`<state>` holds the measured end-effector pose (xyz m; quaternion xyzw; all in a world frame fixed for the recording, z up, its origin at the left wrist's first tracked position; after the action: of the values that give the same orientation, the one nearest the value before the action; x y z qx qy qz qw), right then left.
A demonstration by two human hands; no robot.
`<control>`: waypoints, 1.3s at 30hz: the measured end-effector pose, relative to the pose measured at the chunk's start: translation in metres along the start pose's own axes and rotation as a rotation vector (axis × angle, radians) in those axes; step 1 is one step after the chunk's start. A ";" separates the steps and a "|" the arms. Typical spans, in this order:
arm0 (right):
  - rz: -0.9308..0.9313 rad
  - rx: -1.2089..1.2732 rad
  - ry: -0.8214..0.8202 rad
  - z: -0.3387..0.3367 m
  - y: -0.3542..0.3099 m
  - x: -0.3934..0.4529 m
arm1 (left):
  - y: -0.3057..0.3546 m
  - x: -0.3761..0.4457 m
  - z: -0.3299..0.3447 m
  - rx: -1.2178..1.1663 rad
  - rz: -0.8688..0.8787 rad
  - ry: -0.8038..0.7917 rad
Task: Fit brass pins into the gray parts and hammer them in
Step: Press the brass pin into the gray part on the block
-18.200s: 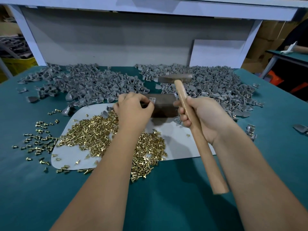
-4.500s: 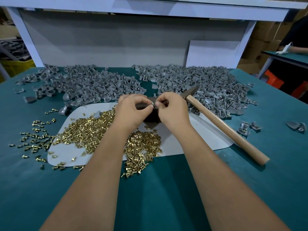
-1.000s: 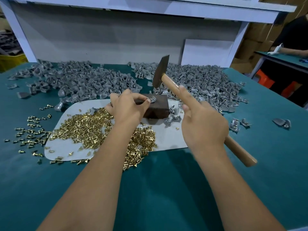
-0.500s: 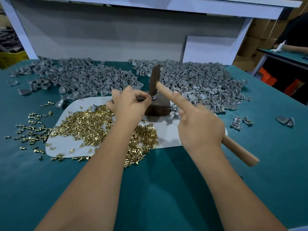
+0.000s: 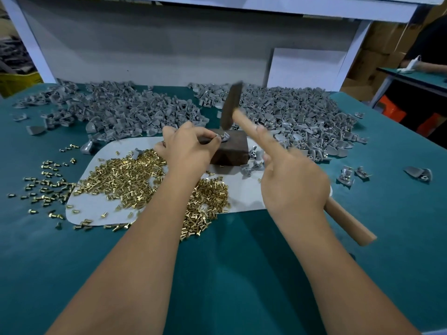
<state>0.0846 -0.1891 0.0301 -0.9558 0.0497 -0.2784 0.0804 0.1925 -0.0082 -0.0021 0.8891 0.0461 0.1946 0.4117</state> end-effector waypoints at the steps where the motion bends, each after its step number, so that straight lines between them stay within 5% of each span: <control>1: 0.020 0.012 -0.024 0.002 0.004 0.001 | 0.000 0.000 0.000 -0.007 -0.005 -0.005; 5: 0.028 0.051 0.097 -0.013 -0.001 -0.003 | 0.001 -0.002 0.000 0.040 0.018 0.021; 9: -0.002 -0.043 -0.061 0.003 -0.001 -0.002 | 0.001 -0.001 -0.001 -0.023 0.002 -0.001; 14: -0.019 0.009 0.114 -0.016 -0.007 -0.004 | 0.001 -0.001 0.000 0.013 0.026 0.015; 18: -0.007 -0.092 -0.079 0.007 0.000 -0.003 | 0.001 -0.002 0.001 -0.073 -0.009 -0.036; 23: 0.040 -0.033 0.105 -0.007 0.008 -0.002 | -0.002 -0.004 0.001 -0.103 -0.007 -0.096; 39: 0.094 -0.075 -0.090 0.021 0.030 0.012 | -0.005 -0.003 0.001 -0.168 -0.055 -0.161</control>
<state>0.1046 -0.2171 0.0130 -0.9663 0.1013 -0.2290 0.0597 0.1907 -0.0065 -0.0071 0.8627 0.0208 0.1146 0.4922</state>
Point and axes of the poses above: each hand's wrist, its own x-axis towards the middle knuckle, its own z-axis out of the palm, y = z × x, the point moved 9 cm from there along x, towards the middle knuckle, and after that the axes turned 6 degrees about -z, right-handed, at the moved point
